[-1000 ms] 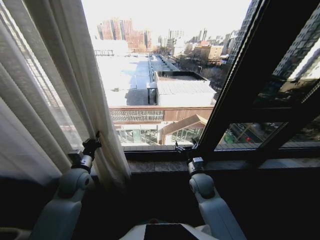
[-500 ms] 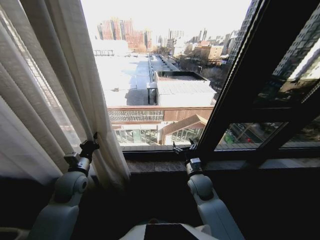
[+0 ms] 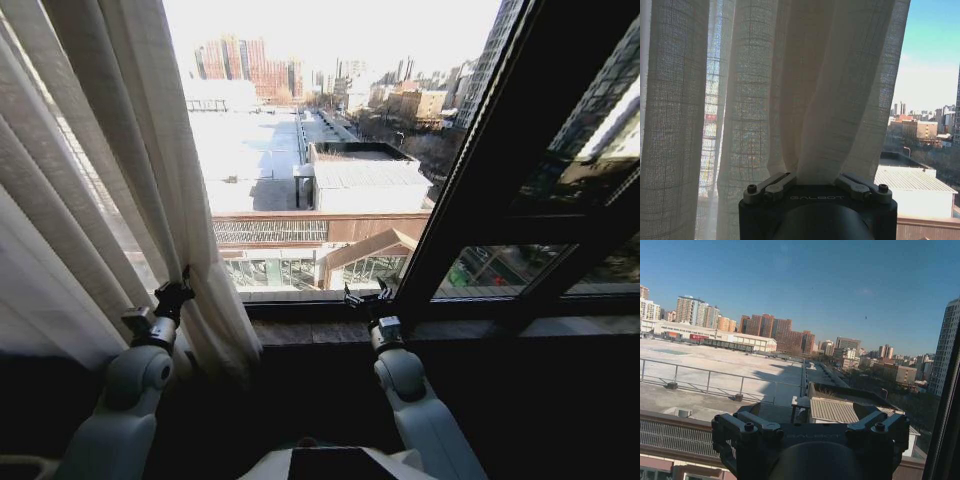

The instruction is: Open the curtains by pulling them apart, changing their state from closed to fully open.

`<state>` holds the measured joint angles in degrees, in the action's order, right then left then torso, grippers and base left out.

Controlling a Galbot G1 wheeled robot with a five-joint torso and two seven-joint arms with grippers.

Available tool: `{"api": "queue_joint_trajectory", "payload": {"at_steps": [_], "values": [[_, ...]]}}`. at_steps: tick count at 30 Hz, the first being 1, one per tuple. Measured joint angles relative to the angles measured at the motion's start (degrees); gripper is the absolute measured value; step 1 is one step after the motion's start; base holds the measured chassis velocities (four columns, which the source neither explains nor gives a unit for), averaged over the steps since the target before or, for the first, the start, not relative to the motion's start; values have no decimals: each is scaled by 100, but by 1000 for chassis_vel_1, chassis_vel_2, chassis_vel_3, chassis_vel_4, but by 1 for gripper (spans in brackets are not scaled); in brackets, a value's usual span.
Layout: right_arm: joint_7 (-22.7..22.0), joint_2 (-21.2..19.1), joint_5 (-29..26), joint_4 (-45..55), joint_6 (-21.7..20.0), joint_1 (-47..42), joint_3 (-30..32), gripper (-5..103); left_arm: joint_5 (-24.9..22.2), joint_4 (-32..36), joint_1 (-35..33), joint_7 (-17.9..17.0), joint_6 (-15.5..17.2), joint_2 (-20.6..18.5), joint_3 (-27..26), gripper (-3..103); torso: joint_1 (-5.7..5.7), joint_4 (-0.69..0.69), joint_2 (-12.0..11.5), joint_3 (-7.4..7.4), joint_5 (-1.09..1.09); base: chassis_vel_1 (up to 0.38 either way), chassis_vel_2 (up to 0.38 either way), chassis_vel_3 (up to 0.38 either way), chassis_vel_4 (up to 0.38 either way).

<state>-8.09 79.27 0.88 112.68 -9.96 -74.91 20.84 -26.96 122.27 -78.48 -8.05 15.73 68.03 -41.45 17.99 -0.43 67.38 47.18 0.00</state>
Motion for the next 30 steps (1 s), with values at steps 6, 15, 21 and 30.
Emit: {"api": "queue_joint_trajectory", "payload": {"at_steps": [6,15,21,30], "values": [[-5,35,-22,4,-1,-1,-6,100,33,125,-91,8,18,139,24,0,0,-1,0,0,-2,0,0,0,0],[-3,106,-40,-80,12,52,-67,100,41,151,-93,-26,36,243,-29,0,0,0,0,0,-1,0,0,0,0],[8,23,-145,-168,37,86,-24,100,48,67,-77,-99,37,302,-195,0,0,-1,0,0,-1,0,0,0,0],[36,18,-170,-278,56,176,-72,100,30,-31,-47,-249,38,268,-395,0,0,-1,0,0,-1,0,0,0,0]]}}
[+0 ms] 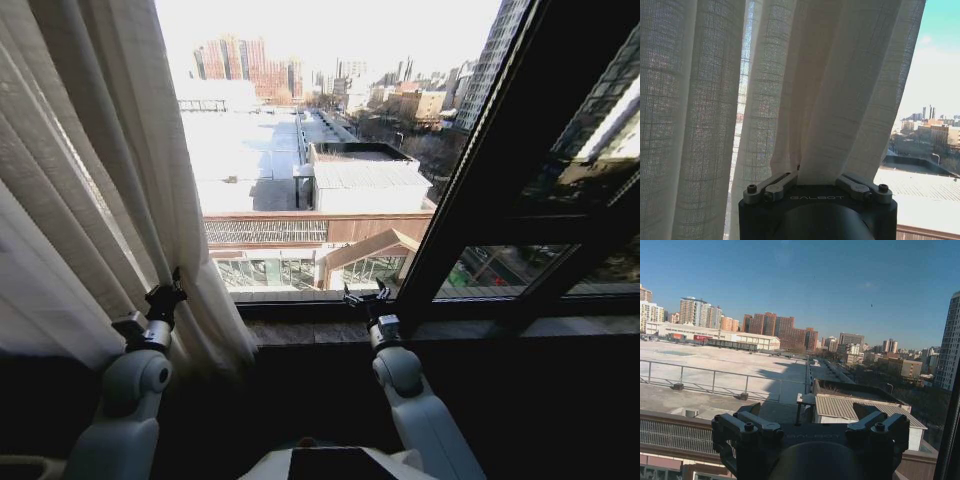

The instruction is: Open the curtains by pulling them apart, changing their state from closed to fully open.

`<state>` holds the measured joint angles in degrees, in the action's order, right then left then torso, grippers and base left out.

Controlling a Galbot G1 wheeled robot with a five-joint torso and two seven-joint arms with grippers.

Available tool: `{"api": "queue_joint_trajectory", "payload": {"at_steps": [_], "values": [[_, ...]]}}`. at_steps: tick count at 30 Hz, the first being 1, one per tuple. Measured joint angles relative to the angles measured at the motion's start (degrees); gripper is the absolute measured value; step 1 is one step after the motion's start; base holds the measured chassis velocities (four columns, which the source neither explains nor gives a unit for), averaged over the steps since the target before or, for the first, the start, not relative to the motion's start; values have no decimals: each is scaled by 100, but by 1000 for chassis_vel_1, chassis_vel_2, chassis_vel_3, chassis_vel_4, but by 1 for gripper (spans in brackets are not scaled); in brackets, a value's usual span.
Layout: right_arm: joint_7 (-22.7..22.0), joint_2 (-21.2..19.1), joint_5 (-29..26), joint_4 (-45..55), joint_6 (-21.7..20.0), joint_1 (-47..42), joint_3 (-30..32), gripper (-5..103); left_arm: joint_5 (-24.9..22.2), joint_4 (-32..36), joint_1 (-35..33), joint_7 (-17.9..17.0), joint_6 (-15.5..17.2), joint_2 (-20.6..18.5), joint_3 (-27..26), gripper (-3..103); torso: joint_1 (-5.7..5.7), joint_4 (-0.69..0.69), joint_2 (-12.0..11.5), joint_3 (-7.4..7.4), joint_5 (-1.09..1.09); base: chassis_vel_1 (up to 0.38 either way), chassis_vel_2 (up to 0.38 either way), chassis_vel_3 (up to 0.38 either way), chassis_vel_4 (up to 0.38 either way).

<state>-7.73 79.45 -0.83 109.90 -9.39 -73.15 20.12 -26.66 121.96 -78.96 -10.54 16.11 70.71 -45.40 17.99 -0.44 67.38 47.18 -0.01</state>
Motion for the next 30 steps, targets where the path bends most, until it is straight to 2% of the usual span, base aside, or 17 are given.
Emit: {"api": "queue_joint_trajectory", "payload": {"at_steps": [7,11,21,25,26,30], "values": [[10,-90,-53,-82,118,-1,66,100,-39,-186,39,-18,0,-18,-446,0,0,0,0,0,1,0,0,0,0],[17,-92,-104,-185,136,30,68,100,-304,-412,-34,-15,-22,-149,-1047,0,0,0,0,0,0,0,0,0,0],[50,-90,-105,-357,135,184,-73,100,-602,-928,-106,-66,-180,-418,-1911,0,0,0,0,0,1,0,0,0,0],[64,-70,-91,-463,129,316,-202,100,-665,-1213,-85,-496,-217,-573,-2264,0,0,1,0,0,1,0,0,0,0],[64,-70,-91,-463,129,316,-202,100,-665,-1213,-85,-496,-217,-573,-2264,0,0,1,0,0,1,0,0,0,0],[78,-53,-85,-511,125,360,-307,100,-681,-1652,199,-1201,-105,-786,-2534,0,0,1,0,0,2,0,0,0,0]]}}
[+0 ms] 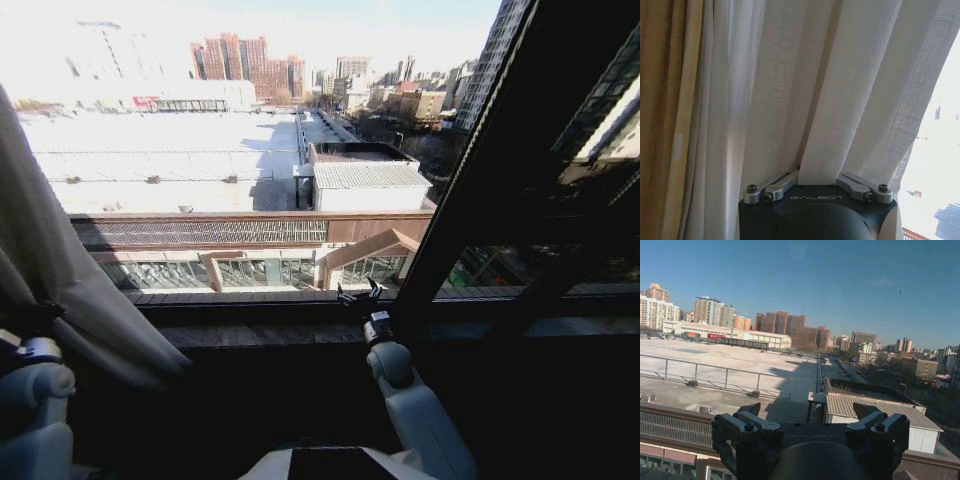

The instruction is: Open the curtains by pulling them apart, changing their state from closed to fully open.

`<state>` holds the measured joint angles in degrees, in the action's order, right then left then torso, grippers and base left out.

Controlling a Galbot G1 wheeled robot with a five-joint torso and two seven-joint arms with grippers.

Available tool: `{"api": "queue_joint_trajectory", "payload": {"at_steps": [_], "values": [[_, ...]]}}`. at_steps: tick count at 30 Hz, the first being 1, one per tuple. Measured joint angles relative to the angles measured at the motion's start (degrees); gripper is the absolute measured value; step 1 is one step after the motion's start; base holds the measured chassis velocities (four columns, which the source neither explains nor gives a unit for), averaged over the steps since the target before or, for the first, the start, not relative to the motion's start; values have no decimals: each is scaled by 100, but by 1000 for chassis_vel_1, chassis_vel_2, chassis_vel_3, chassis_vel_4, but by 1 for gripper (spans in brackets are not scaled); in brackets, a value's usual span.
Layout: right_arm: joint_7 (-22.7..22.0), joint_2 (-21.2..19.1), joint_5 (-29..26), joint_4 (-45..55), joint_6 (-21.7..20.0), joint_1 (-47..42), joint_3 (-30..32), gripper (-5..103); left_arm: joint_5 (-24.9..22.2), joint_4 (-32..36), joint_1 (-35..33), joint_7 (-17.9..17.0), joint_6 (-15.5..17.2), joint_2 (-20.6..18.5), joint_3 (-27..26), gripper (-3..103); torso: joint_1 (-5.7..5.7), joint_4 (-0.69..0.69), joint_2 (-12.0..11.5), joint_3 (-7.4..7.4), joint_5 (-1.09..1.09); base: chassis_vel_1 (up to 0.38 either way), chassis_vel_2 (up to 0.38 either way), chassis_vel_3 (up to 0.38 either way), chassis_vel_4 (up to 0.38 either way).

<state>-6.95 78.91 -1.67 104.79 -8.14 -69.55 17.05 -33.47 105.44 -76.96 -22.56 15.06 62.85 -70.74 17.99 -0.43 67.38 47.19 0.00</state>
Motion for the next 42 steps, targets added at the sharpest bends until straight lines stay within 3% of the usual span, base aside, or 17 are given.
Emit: {"api": "queue_joint_trajectory", "payload": {"at_steps": [1,6,14,21,22,26,29,30,34,37,42], "values": [[0,0,0,0,0,0,0,100,0,0,0,0,0,0,0,0,0,0,0,0,0,0,0,0,0],[17,-69,-15,-27,0,9,-3,100,-120,-493,317,-700,154,-286,-273,0,0,-1,0,0,0,0,0,0,0],[38,-136,-94,-48,1,10,48,100,-349,-1224,581,-1524,246,-813,-689,0,0,0,0,0,0,0,0,0,0],[48,-107,-102,-74,7,44,12,100,-344,-1116,522,-1655,431,-806,-670,-1,0,1,0,0,-1,0,0,0,0],[49,-107,-104,-74,9,47,7,100,-343,-972,487,-1622,480,-753,-612,-1,0,1,0,0,0,0,0,0,0],[50,-132,-126,-62,12,43,7,100,-342,-620,430,-1444,519,-622,-433,16,0,-1,0,0,-2,0,0,0,0],[49,-191,-206,-24,14,20,37,100,-326,-181,277,-891,535,-456,-239,26,0,-2,0,0,-3,0,0,0,0],[49,-191,-206,-24,14,20,37,100,-326,-181,277,-891,535,-456,-239,26,0,-2,0,0,-3,0,0,0,0],[47,-285,-259,53,7,-41,65,100,-142,850,-165,71,629,-94,39,48,0,-1,0,0,-3,0,0,0,0],[45,-317,-267,103,4,-93,68,100,-116,1434,-416,253,757,75,253,53,0,-1,0,0,-3,0,0,0,0],[43,-290,-269,134,6,-172,78,100,-91,2582,-921,399,1023,407,841,75,0,-1,0,0,-4,0,0,0,0]]}}
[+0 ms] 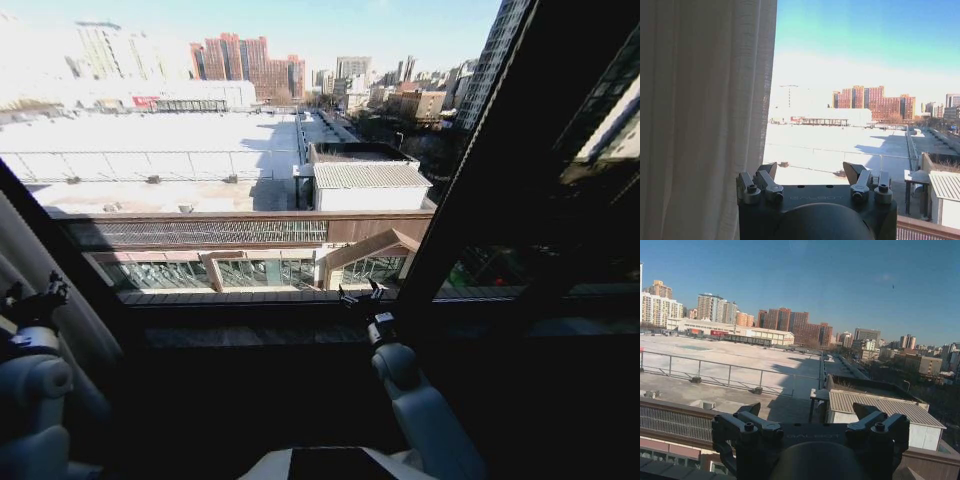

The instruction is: Open the curtains by pulling them apart, changing their state from closed to fully open.

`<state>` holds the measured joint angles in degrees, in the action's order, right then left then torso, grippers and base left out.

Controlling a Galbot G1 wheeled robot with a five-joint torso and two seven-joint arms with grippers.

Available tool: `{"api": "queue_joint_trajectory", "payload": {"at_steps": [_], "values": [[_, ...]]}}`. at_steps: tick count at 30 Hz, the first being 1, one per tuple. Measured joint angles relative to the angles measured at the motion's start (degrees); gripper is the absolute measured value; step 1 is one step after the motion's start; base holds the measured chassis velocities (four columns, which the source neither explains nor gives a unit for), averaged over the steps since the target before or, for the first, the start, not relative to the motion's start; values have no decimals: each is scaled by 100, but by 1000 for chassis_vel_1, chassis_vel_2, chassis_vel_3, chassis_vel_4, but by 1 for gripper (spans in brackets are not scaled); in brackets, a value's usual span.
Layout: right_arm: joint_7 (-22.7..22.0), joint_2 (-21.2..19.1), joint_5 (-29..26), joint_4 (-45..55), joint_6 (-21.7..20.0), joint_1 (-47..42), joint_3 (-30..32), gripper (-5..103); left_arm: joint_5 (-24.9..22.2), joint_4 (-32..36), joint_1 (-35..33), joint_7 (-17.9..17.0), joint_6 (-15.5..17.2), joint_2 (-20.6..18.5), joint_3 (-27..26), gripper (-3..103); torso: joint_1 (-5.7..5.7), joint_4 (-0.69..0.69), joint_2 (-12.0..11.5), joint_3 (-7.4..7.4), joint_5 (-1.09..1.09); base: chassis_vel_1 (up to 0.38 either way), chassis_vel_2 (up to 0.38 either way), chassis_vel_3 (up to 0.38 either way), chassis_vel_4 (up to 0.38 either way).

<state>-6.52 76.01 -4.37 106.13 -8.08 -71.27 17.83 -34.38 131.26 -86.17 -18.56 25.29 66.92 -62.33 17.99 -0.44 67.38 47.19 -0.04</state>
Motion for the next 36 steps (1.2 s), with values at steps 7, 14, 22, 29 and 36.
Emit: {"api": "queue_joint_trajectory", "payload": {"at_steps": [7,14,22,29,36], "values": [[-21,108,15,-20,15,-1,6,100,310,438,-275,375,-98,224,678,99,0,0,0,0,0,0,0,0,0],[-66,115,-19,197,-436,63,80,100,482,137,-150,841,-556,117,806,100,0,0,0,0,2,0,0,0,0],[-127,58,-66,347,-650,60,208,100,630,-13,-116,1218,-696,163,846,100,0,0,0,0,2,0,0,0,0],[-207,83,-110,423,-777,62,253,100,666,-111,-185,1598,-879,209,782,100,0,0,0,0,2,-91,-88,102,92],[-334,105,-296,548,-1002,162,406,100,755,-121,-293,1799,-994,284,800,100,0,0,0,0,2,-221,-218,218,214]]}}
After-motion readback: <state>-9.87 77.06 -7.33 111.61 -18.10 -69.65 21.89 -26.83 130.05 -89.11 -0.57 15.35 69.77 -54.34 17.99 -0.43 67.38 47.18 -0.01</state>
